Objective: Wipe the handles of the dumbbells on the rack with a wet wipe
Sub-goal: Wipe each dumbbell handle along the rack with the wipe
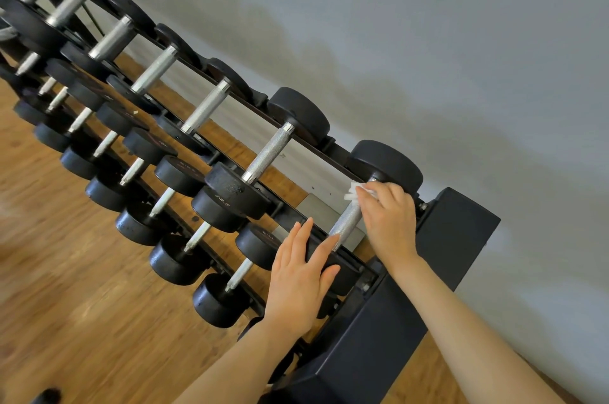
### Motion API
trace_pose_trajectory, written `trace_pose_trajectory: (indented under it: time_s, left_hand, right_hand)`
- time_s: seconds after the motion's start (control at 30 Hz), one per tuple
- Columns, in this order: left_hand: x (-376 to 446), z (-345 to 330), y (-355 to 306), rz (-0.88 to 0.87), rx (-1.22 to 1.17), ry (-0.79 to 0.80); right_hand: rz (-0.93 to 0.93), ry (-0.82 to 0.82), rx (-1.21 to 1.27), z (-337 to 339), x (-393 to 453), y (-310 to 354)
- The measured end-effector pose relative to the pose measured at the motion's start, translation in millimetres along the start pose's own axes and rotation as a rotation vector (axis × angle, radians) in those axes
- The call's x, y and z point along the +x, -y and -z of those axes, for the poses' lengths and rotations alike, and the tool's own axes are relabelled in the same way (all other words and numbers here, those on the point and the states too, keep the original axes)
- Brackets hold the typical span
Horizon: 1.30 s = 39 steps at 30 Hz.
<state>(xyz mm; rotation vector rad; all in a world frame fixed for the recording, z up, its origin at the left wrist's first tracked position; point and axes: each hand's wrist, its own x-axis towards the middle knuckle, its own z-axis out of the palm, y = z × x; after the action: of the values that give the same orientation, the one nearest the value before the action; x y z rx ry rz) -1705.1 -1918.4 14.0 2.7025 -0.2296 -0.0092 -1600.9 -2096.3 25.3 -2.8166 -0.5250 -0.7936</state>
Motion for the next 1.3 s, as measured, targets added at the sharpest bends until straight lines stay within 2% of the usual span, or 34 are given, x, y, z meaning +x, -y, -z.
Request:
trace_pose_trajectory:
  time_s: [0.2,0.37,0.53,0.67,0.8,0.87,1.0,1.2,1.3]
  left_hand:
    - [-0.3,-0.4,0.3,-0.004,0.015,-0.021]
    - [0.6,-1.6,0.9,0.004,0.031,-0.012]
    - [0.0,-1.4,0.7,0.0,0.011,-0.009]
    - [0.0,-0.9,0.7,-0.007,0.013,-0.011]
    - [-0.3,0.2,0.5,-0.006,0.01,-0.002]
    - [-0.2,0.5,0.0,-0.002,0.009,0.002]
    - [0.9,2.0,-0.6,0.004,0.013,0.016]
    - [0.9,1.2,0.7,-0.003,0.01,0.021]
    - [0.8,2.4,0.7,-0.003,0.009,0.027]
  right_hand:
    - [0.095,0.048,0.038,4.5,-10.2,9.2]
    - [0.03,0.08,0.145,-0.1,-9.6,10.0]
    - [0.173,0.106,0.144,-0.3,-7.6,3.8]
    - [0.094,0.066,0.106,1.0,6.4,-3.8]
    - [0.297,0.133,0.099,0.1,-7.0,1.3]
    - [0.342,0.17,0.071,4.0,-0.6,-4.2]
    - [0.281,0.186,0.005,8.2,16.9,-9.2]
    - [0.327,0.251,0.127,4.4,7.3,-6.8]
    - [0.253,0.197,0.132,6.9,6.9,-12.7]
